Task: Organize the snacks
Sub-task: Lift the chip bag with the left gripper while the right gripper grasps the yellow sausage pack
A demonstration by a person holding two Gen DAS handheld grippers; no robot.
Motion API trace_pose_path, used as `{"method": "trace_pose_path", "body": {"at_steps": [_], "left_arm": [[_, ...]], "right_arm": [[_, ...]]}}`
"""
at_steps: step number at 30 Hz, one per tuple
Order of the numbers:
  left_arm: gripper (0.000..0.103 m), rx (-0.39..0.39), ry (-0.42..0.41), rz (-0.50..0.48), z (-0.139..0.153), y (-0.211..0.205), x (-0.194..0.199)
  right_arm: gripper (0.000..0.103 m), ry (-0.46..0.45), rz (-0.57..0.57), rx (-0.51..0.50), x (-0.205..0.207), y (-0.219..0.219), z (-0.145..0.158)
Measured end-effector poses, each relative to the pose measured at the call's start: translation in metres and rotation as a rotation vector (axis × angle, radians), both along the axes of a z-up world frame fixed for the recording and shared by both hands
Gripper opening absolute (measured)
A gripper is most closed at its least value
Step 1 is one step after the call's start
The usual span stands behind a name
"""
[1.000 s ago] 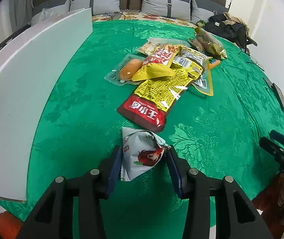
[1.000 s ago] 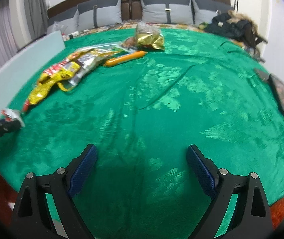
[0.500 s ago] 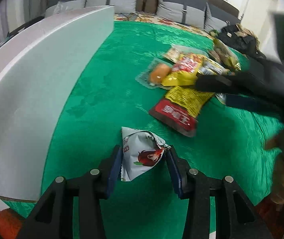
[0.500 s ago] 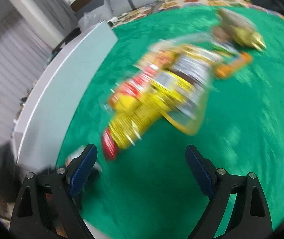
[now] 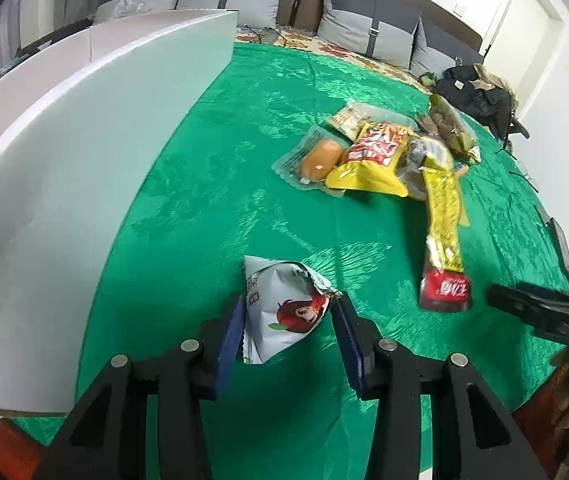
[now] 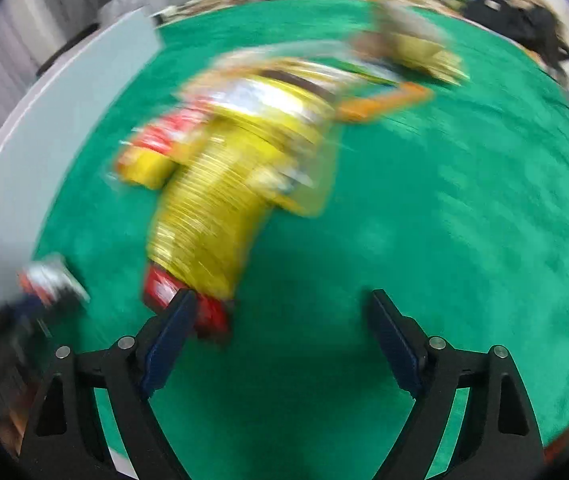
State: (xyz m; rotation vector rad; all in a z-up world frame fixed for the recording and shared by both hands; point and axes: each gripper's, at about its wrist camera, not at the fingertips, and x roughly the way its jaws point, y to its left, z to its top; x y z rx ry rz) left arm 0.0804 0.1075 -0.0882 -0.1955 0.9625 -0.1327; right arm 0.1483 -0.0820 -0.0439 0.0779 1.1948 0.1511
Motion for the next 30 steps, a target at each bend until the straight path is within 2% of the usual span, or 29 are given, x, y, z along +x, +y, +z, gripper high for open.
{"method": "trace_pose_path", "body": {"at_steps": [2,5,8,12,15,19,20,21,22,25,30], "left_arm": [[0.044,0.004,-0.002,-0.007,0.000,-0.003,0.004],[0.044,0.028,-0.006,-0.010,-0.001,-0.008,0.008],[0.044,0.059,-0.014,-0.012,0.000,-0.011,0.009],[0.044,0.075,-0.017,-0.012,-0.001,-0.009,0.008],[0.044,0.074,-0.019,0.000,0.000,-0.004,0.007],[0.044,0.054,-0.014,0.019,0.000,0.004,0.008],[0.044,0.047,-0.012,0.023,-0.001,0.005,0.009],[0.044,0.043,-0.011,0.024,-0.001,0.006,0.009],[0.044,0.036,-0.011,0.024,0.000,0.007,0.010],[0.044,0.020,-0.025,0.015,0.003,0.006,0.010],[0.044,-0.040,-0.046,-0.019,0.009,0.003,0.010]], "right_arm": [[0.090,-0.003,-0.025,0.004,-0.006,-0.023,0.004],[0.090,-0.010,-0.042,0.050,-0.001,-0.034,0.019],[0.090,-0.026,-0.021,0.104,0.013,-0.017,0.022],[0.090,-0.002,0.036,0.140,0.038,0.033,0.011],[0.090,0.025,0.096,0.093,0.058,0.079,-0.005],[0.088,0.007,0.129,-0.032,0.066,0.101,-0.019],[0.078,-0.006,0.152,-0.073,0.065,0.104,-0.020],[0.058,-0.022,0.172,-0.110,0.064,0.106,-0.018],[0.050,-0.015,0.185,-0.103,0.062,0.102,-0.017],[0.046,0.026,0.166,-0.027,0.055,0.074,-0.011],[0.046,0.014,0.081,0.279,0.040,0.018,0.011]]}}
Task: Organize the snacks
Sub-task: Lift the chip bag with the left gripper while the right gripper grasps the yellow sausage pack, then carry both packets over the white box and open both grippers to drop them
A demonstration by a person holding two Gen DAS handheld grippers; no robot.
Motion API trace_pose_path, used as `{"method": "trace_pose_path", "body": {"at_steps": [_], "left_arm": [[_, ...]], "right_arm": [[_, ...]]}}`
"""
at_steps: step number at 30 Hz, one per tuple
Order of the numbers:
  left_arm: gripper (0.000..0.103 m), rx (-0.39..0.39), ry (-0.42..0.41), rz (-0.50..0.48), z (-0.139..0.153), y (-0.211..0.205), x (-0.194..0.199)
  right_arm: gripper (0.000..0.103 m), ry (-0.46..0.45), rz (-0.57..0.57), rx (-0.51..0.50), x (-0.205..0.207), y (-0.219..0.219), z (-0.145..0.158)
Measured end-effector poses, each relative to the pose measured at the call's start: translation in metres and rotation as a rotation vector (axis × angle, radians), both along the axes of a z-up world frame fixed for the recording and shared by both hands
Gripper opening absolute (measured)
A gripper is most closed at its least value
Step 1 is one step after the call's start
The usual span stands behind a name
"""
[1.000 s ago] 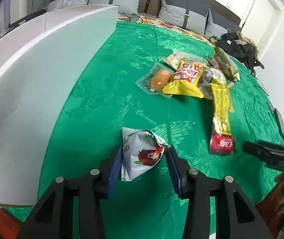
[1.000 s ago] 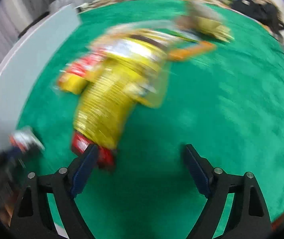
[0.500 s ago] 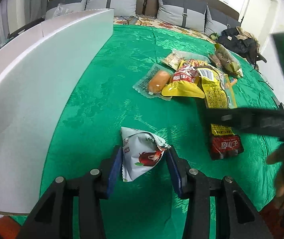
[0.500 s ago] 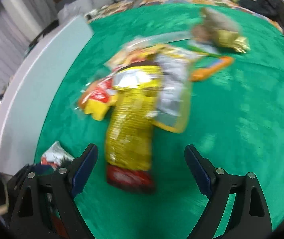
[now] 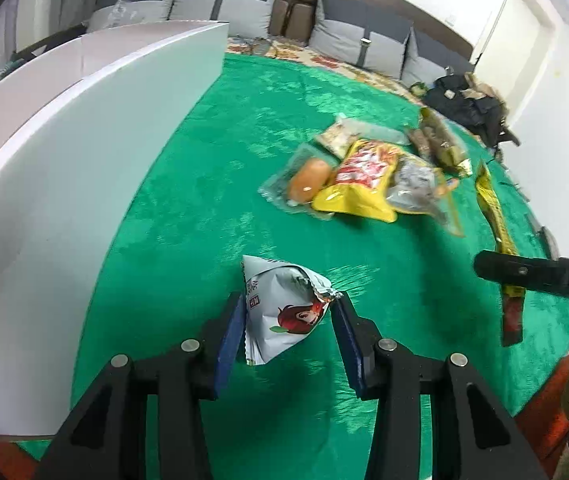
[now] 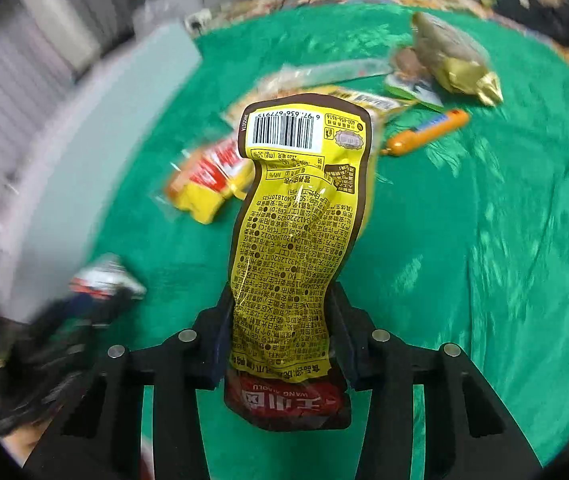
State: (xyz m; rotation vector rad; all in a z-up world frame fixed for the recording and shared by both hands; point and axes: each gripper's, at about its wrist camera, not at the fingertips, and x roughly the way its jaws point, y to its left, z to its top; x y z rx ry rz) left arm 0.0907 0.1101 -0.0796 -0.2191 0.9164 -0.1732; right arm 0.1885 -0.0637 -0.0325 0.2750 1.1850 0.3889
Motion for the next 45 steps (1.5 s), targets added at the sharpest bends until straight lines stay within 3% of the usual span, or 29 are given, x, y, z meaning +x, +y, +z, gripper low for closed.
{"method": "trace_pose_path", "body": {"at_steps": [4,10,14,20,24,27,31,35,36,37,38,39,41,45], "left_arm": [[0.044,-0.052,-0.040,-0.031,0.009,-0.002,-0.005],[0.044,-0.056,-0.083,-0.064,0.023,-0.007,-0.014],[0.044,-0.114,-0.090,-0.062,0.036,-0.003,-0.023],[0.044,-0.187,-0.173,-0.021,0.090,0.025,-0.034],[0.044,-0.170,-0.222,0.083,0.133,0.082,-0.032],[0.044,-0.116,-0.221,0.189,0.148,0.136,-0.025],[0.044,0.002,-0.155,0.321,0.141,0.202,-0.014],[0.045,0.110,-0.054,0.405,0.116,0.249,-0.003],[0.056,0.133,-0.026,0.423,0.108,0.255,0.000],[0.078,0.149,0.004,0.439,0.100,0.262,0.001],[0.087,0.160,0.024,0.456,0.093,0.266,0.001],[0.091,0.165,0.026,0.467,0.089,0.269,-0.002],[0.091,0.157,0.020,0.472,0.083,0.269,-0.007],[0.091,0.144,-0.004,0.465,0.085,0.262,-0.014]], "right_arm": [[0.046,0.033,-0.067,0.114,-0.013,-0.028,-0.002],[0.046,0.015,-0.077,0.088,-0.023,-0.031,-0.008],[0.046,0.015,-0.043,0.045,-0.034,-0.024,-0.007],[0.046,-0.035,0.020,0.026,-0.039,-0.004,0.014],[0.046,-0.110,0.103,0.058,-0.021,0.035,0.053],[0.047,-0.169,0.194,0.110,-0.006,0.082,0.091],[0.047,-0.211,0.327,0.192,0.010,0.162,0.131],[0.048,-0.208,0.423,0.221,0.020,0.245,0.141],[0.052,-0.207,0.436,0.217,0.023,0.260,0.137],[0.057,-0.202,0.450,0.209,0.023,0.276,0.133],[0.064,-0.186,0.456,0.190,0.027,0.292,0.126],[0.072,-0.167,0.459,0.181,0.030,0.301,0.121],[0.074,-0.139,0.459,0.140,0.032,0.307,0.108],[0.074,-0.192,0.419,0.093,0.023,0.267,0.096]]}}
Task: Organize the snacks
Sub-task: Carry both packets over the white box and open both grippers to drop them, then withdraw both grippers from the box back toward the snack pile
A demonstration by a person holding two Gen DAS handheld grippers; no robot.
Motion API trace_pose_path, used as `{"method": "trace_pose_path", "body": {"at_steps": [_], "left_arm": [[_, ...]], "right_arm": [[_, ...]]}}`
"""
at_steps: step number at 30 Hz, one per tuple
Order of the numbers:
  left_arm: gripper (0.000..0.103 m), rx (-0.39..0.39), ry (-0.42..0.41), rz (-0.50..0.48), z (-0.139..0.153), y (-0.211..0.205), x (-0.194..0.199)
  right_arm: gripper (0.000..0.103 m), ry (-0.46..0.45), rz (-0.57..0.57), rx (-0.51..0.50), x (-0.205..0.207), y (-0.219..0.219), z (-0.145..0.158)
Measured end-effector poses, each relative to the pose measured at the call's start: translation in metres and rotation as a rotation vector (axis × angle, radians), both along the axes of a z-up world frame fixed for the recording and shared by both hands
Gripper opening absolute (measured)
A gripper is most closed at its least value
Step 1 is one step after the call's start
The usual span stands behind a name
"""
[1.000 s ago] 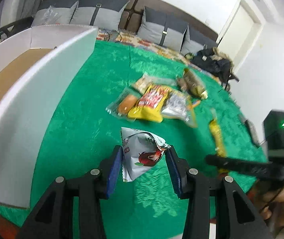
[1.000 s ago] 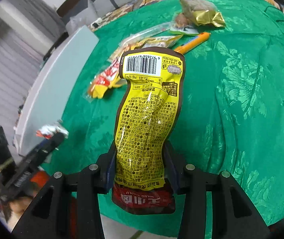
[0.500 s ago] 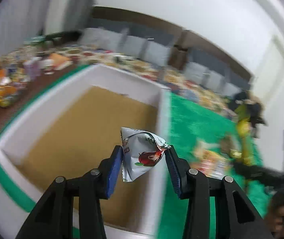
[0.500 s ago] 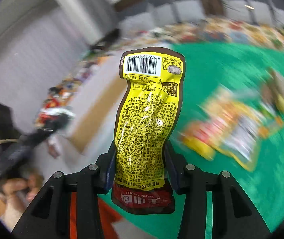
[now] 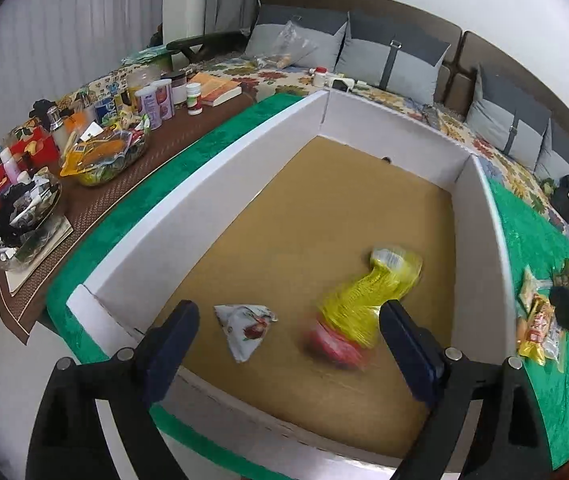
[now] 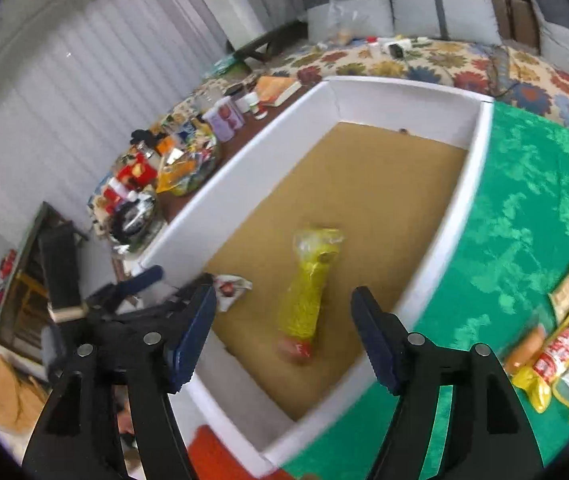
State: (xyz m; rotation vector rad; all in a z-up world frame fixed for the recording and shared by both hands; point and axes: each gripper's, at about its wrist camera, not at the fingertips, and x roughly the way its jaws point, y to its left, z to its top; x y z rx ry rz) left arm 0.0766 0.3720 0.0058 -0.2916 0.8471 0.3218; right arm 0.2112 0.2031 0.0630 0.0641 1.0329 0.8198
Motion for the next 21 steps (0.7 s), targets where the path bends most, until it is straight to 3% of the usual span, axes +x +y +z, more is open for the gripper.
{"method": "trace_pose_path", "body": {"at_steps": [4,8,11,14,17,21], "left_arm": [[0.095,-0.002,-0.033,-0.075,0.021,-0.027,0.007],[0.097,0.020,-0.060,-0.149,0.034,-0.064,0.017],[0.097,0.062,-0.078,-0.159,0.037,-0.086,0.024],[0.097,0.091,-0.077,-0.180,0.034,-0.109,0.033],[0.097,0.192,-0.044,-0.199,0.027,-0.134,0.045],[0.097,0.323,0.017,-0.241,0.016,-0.163,0.055]], "right_arm": [[0.077,-0.081,-0.081,-0.078,-0.019,-0.070,-0.017],[0.077,-0.204,-0.204,-0.317,-0.049,-0.170,-0.060],[0.077,-0.217,-0.376,-0.430,-0.064,-0.259,-0.086],[0.077,-0.219,-0.533,-0.472,-0.074,-0.329,-0.098],[0.077,-0.223,-0.650,-0.492,-0.079,-0.382,-0.105],[0.077,-0.209,-0.701,-0.452,-0.080,-0.408,-0.107]]}}
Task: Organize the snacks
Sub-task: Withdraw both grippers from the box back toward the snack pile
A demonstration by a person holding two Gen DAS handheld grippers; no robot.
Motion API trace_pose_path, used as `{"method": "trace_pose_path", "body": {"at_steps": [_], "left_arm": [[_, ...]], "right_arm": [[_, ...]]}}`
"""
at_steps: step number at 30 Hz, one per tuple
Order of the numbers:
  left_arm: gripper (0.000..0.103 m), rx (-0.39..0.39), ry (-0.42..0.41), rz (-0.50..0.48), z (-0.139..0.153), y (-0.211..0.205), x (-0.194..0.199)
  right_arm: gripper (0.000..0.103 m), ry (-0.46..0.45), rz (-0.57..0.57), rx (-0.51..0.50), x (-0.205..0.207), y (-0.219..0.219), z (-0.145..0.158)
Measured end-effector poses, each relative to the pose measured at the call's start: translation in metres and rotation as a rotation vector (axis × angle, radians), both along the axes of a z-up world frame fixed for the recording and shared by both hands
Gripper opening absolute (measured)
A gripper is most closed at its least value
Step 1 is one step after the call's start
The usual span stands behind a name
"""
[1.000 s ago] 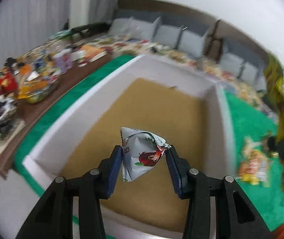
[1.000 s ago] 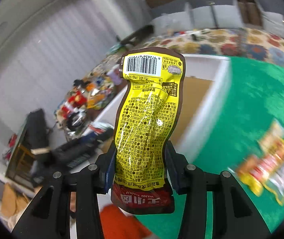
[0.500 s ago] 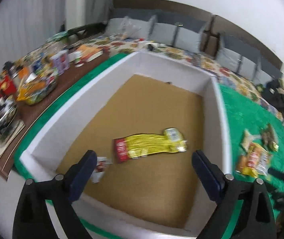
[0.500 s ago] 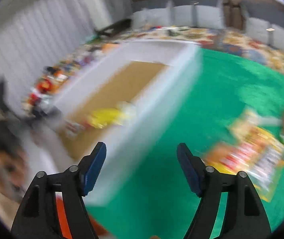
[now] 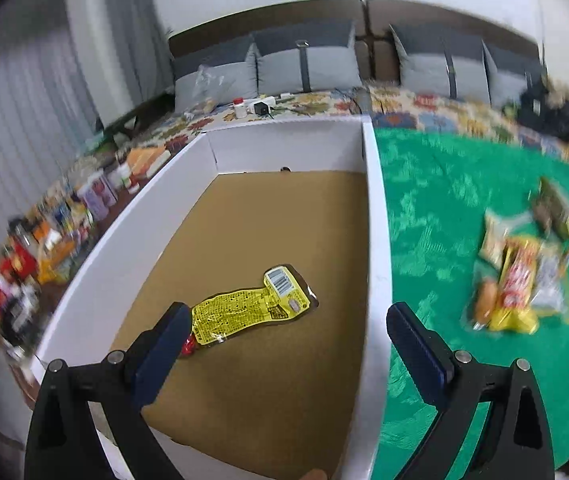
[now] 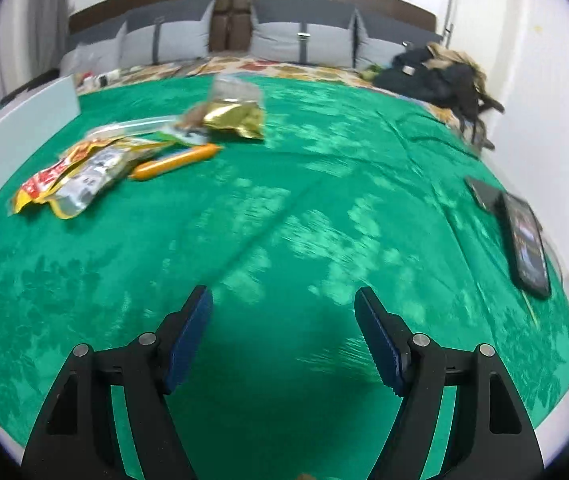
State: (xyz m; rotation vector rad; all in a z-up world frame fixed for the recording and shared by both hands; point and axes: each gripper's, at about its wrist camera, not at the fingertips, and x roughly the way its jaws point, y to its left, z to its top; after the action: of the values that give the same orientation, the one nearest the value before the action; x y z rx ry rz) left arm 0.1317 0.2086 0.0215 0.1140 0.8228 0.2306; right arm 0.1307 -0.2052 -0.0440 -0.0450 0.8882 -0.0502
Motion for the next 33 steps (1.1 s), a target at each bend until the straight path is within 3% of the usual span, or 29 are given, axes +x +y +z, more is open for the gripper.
{"method": "trace_pose_path", "body": {"at_steps": [5,14,23,26,29,33], "left_arm": [[0.097,0.090,0.063,-0.015,-0.014,-0.017,0.007],[0.097,0.164,0.136,-0.007,-0.027,-0.028,0.005],[0.097,0.119,0.145,-0.031,-0.031,-0.049,-0.010],[0.097,0.096,0.085,0.021,-0.019,-0.048,-0.017],[0.097,0.162,-0.070,0.070,0.010,-0.064,-0.035],[0.102,0.104,-0.198,-0.002,0.041,-0.097,-0.055]], "right_arm": [[0.077,0.000,0.015,0.044,0.003,-0.003,-0.002],[0.077,0.058,-0.014,0.088,0.007,-0.010,-0.019],[0.081,0.059,0.000,0.067,0.009,-0.007,-0.020],[0.082,0.059,0.004,0.072,0.009,-0.007,-0.020],[0.084,0.056,0.010,0.071,0.009,-0.006,-0.020],[0.086,0.054,0.015,0.073,0.009,-0.006,-0.020]]}}
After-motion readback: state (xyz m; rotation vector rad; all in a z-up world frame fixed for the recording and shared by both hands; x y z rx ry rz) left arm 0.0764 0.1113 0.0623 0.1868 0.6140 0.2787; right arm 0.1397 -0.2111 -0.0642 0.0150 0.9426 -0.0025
